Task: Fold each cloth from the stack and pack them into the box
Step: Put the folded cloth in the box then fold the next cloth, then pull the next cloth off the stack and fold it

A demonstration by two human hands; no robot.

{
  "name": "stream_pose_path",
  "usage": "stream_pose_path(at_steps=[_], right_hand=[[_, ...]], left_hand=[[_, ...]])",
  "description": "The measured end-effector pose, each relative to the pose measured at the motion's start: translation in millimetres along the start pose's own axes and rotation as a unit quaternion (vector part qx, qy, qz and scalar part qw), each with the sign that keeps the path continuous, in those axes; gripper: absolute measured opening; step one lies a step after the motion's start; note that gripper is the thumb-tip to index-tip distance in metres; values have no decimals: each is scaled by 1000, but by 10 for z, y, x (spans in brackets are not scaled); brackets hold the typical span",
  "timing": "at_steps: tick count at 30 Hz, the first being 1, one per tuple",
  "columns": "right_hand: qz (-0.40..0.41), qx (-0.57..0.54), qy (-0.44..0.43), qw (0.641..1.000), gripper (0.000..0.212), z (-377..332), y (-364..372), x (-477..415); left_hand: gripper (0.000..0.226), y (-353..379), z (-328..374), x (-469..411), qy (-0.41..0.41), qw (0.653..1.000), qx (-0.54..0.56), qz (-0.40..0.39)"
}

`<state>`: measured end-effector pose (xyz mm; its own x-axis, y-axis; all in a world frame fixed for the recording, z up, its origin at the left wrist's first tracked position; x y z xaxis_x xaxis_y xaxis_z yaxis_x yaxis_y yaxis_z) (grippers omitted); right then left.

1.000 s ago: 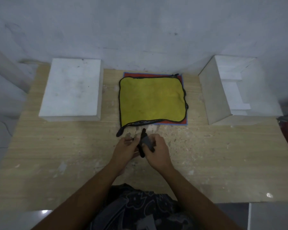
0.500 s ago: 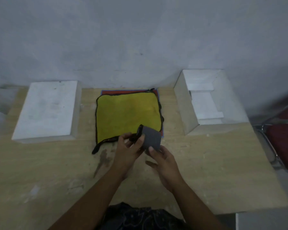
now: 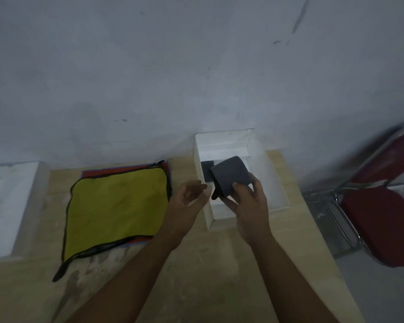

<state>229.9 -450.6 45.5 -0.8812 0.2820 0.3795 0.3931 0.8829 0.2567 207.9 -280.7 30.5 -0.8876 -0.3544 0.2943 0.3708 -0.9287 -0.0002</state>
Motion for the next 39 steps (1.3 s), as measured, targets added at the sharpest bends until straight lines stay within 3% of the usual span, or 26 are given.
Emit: stream_pose_path(at_steps=[3,6,9,15,26,30,33,36,39], right_hand=[[12,79,-1,997,40,-162,-91,-516],[37,164,26,985,38,2,-196,-1087],[62,311,17,948,37,223,-284,-1597],[26,481,-14,876,34,499,-144,-2117],[50,513,-45,856,33,651,49,-2316],[24,530,-55,846,33,540,46,-2239],[48,488,-70,869,36,365,10,-2108],[67,439,-110,889,20,91,148,-1828],[37,397,-169,901,5,-144,433,-1370]], left_hand=[[19,63,-110,-309,-9,997,-60,43],[28,130,-203,-542,-21,993,-95,63],[48,242,-253,-674,-42,993,-101,51],[51,332,-397,-782,-73,994,-84,7],[50,324,-550,-898,-98,993,-64,-17],[50,285,-523,-859,-104,993,-59,-16],[45,142,-575,-782,-112,991,-70,-6],[24,-126,-570,-677,-100,991,-92,12],[16,-488,-489,-574,-69,988,-130,36]])
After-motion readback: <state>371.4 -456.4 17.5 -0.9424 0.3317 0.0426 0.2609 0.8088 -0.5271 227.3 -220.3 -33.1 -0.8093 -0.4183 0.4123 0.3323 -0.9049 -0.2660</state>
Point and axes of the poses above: each hand's wrist, its own x-axis away from the middle knuckle, its own y-axis out of the palm, z = x × y, the point moved 10 cm from there along -x, towards the middle knuckle, and after that the axes turned 12 degrees about z, right-handed, at the moved point
